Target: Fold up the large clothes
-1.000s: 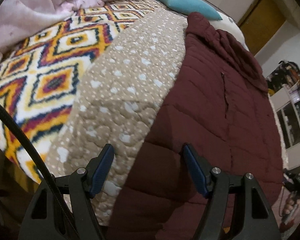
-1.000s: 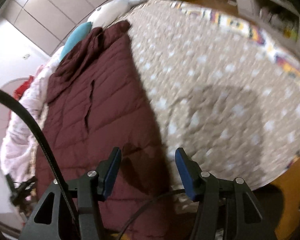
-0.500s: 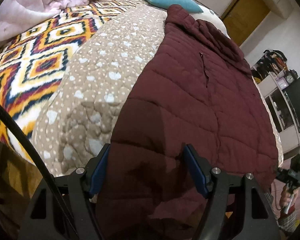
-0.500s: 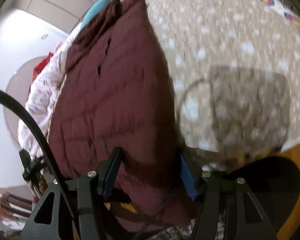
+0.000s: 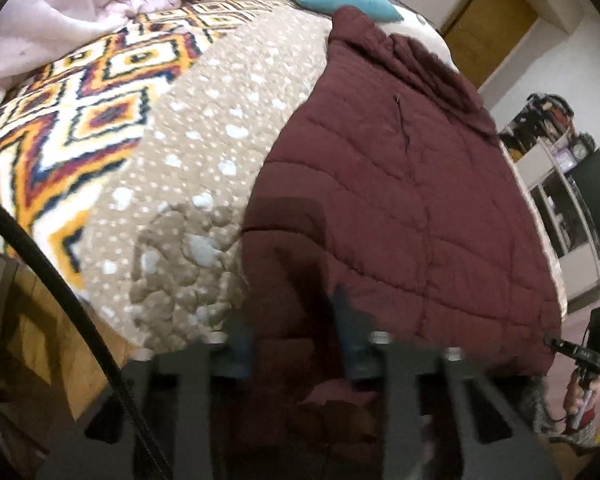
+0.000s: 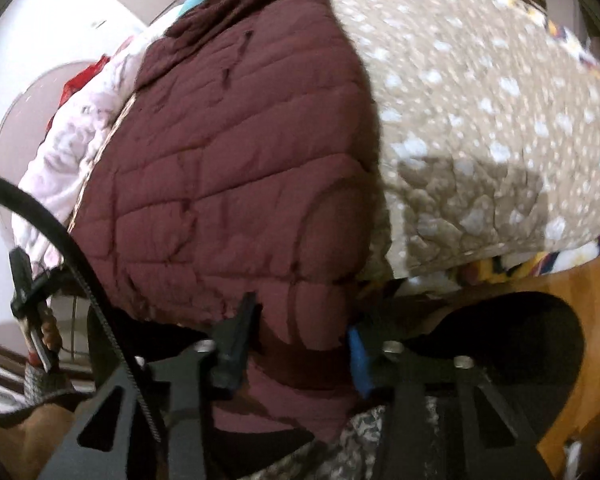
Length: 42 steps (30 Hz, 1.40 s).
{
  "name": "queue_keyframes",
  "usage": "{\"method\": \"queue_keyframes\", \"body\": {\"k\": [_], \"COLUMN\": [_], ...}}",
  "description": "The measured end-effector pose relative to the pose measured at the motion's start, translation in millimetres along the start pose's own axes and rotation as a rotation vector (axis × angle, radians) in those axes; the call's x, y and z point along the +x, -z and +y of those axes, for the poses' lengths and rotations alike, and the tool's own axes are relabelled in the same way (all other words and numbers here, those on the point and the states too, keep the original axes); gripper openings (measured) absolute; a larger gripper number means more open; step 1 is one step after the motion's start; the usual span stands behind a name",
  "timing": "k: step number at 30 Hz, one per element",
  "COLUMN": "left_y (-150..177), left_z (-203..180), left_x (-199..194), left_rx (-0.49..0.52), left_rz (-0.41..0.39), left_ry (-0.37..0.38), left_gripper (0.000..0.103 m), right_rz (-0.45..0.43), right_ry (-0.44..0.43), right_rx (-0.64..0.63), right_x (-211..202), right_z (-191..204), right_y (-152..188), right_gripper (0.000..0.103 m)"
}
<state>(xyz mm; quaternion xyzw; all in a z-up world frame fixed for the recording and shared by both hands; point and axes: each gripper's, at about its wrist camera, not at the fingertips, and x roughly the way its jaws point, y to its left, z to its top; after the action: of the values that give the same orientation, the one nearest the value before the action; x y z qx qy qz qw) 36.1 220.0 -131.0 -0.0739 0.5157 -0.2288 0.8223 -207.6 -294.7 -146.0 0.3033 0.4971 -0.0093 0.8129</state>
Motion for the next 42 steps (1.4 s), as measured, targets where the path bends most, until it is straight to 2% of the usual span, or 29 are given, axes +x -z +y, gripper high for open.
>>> {"method": "queue_keyframes", "body": {"k": [1,3,5,6,8,11,15,19,23,25,28,33,37,39,42], "left_y": [-1.2,-4.4,-11.4,-16.8,-30.6,-67.3,-124.8,-181.1,-219.6,-233.4,-246.7,-264.0,-270.6,-271.5,-274.3], "left_z": [-1.4,-8.3,-20.6,-28.9,-43.3,-64.8,-82.6,-90.3,-89.4,-88.3,-81.1,-65.5,-43.3,-30.4,-17.1], "left_x": [-9.3,-31.3,-51.3,-58.6,-68.5,-75.6,-67.8,-31.9,15.6,41.1,74.5,124.8,155.7,167.7,166.9], "left_rx": [-0.010,-0.008,0.012,0.025,0.049,0.059,0.050,0.010,-0.020,-0.024,-0.046,-0.061,-0.117,-0.165,-0.233], "left_rz": [-0.016,-0.059,-0.100,-0.115,-0.137,-0.158,-0.201,-0.197,-0.154,-0.133,-0.099,-0.059,-0.036,-0.011,-0.006], "left_ry": [0.020,0.047,0.071,0.075,0.075,0.067,0.011,-0.069,-0.153,-0.201,-0.235,-0.308,-0.288,-0.248,-0.159], "left_gripper": [0.019,0.015,0.014,0.014,0.014,0.014,0.014,0.014,0.014,0.015,0.016,0.025,0.033,0.040,0.042], "right_rz": [-0.007,-0.039,-0.080,-0.126,-0.149,-0.217,-0.291,-0.312,-0.284,-0.265,-0.224,-0.136,-0.126,-0.123,-0.123], "right_ry": [-0.016,-0.074,-0.123,-0.179,-0.204,-0.254,-0.225,-0.152,-0.055,-0.008,0.045,0.099,0.111,0.102,0.078], "right_rx": [-0.009,-0.031,-0.052,-0.069,-0.074,-0.087,-0.088,-0.010,0.102,0.133,0.178,0.236,0.222,0.212,0.222], "right_x": [-6.3,-27.5,-47.6,-68.6,-77.2,-97.6,-109.9,-89.4,-50.3,-34.4,-9.2,42.1,65.4,68.6,69.9], "right_z": [4.0,15.2,26.7,37.8,42.7,56.4,67.1,67.8,50.5,37.3,24.2,2.1,-5.5,-7.5,-10.1], "right_y": [-1.9,-6.9,-14.9,-26.9,-34.1,-62.9,-115.1,-172.3,-223.1,-236.3,-251.1,-275.2,-287.2,-291.3,-291.7], "right_gripper": [0.028,0.025,0.024,0.024,0.023,0.023,0.023,0.023,0.023,0.023,0.023,0.023,0.023,0.023,0.024]}}
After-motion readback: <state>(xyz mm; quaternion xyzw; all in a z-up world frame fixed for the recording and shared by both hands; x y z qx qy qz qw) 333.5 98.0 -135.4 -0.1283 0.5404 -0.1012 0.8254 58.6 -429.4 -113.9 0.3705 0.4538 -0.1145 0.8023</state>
